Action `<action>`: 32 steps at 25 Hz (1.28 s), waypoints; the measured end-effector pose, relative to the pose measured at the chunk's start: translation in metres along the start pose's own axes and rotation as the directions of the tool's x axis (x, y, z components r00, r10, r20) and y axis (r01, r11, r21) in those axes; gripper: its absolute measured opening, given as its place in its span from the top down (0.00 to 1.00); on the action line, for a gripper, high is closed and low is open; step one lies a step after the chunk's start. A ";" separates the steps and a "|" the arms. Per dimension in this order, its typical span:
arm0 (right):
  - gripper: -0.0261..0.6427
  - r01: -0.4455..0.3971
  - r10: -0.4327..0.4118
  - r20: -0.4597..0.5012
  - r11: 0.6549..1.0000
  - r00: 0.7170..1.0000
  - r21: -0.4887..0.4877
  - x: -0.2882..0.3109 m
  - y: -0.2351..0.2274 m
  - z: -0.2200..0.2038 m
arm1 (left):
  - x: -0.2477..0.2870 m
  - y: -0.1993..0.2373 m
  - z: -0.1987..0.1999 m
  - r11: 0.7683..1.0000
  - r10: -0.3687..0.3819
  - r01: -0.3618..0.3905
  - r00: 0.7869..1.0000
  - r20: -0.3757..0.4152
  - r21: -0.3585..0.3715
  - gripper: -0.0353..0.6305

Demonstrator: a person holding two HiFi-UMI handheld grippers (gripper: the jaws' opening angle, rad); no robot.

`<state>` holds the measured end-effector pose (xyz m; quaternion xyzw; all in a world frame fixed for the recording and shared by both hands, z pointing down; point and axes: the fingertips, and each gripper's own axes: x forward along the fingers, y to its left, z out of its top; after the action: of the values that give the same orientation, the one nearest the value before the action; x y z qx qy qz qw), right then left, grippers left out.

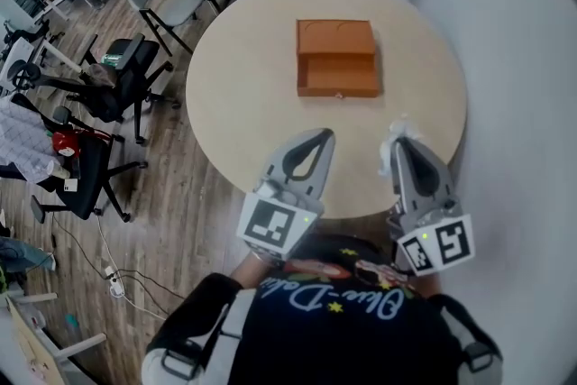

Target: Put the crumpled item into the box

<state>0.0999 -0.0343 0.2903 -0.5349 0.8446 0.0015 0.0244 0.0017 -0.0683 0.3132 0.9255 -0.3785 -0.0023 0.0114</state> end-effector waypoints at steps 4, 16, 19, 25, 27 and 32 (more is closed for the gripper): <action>0.95 0.028 -0.028 0.003 1.000 1.000 0.001 0.016 -0.001 -0.001 | 0.006 0.015 0.000 1.000 -0.022 0.022 1.000 0.010 -0.006 0.96; 0.95 0.107 -0.107 -0.030 0.994 0.994 -0.014 0.055 -0.001 -0.011 | 0.014 0.064 -0.013 0.998 -0.056 0.056 0.998 0.002 -0.035 0.96; 0.95 0.127 -0.128 -0.049 0.992 0.991 -0.021 0.053 -0.009 -0.015 | 0.020 0.064 -0.016 0.997 -0.059 0.059 0.998 -0.002 -0.050 0.96; 0.95 0.120 -0.121 -0.060 0.993 0.991 -0.015 0.070 -0.026 -0.015 | 0.030 0.077 -0.020 0.998 -0.025 0.024 0.999 -0.021 -0.050 0.96; 0.95 0.109 -0.109 -0.059 0.994 0.992 -0.012 0.080 -0.031 -0.014 | 0.032 0.085 -0.020 0.999 -0.002 0.001 1.000 -0.028 -0.037 0.96; 0.95 0.079 -0.080 -0.065 0.997 0.995 -0.010 0.109 -0.044 -0.022 | 0.039 0.105 -0.026 0.999 0.038 -0.040 0.998 -0.046 -0.034 0.96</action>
<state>0.0921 -0.1518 0.3088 -0.5678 0.8230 -0.0139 -0.0050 -0.0438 -0.1702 0.3414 0.9174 -0.3961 0.0125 0.0360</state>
